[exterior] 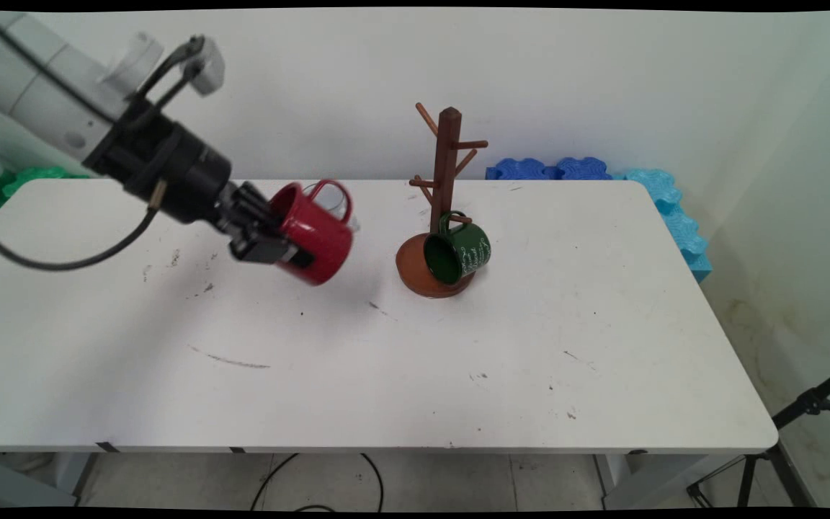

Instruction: Place the picked object on the table

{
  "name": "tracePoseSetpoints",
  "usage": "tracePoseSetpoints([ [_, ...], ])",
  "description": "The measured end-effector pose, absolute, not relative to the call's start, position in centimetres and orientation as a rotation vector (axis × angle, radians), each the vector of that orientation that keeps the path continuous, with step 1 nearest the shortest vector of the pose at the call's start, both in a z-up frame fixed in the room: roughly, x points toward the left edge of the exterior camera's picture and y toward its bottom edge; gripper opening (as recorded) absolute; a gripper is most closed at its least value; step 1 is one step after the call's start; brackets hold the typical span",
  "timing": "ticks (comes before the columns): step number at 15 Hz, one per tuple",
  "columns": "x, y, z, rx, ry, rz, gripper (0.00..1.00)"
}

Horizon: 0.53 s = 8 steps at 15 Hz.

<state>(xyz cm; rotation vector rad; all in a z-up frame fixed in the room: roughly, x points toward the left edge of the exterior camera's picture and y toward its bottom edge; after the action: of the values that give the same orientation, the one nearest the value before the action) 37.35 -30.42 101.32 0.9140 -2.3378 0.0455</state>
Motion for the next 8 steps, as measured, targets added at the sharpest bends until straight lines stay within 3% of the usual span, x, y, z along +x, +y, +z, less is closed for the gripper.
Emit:
tracePoseSetpoints([
  [8,39.0,-29.2,96.7,0.850,-2.511,0.092,0.00],
])
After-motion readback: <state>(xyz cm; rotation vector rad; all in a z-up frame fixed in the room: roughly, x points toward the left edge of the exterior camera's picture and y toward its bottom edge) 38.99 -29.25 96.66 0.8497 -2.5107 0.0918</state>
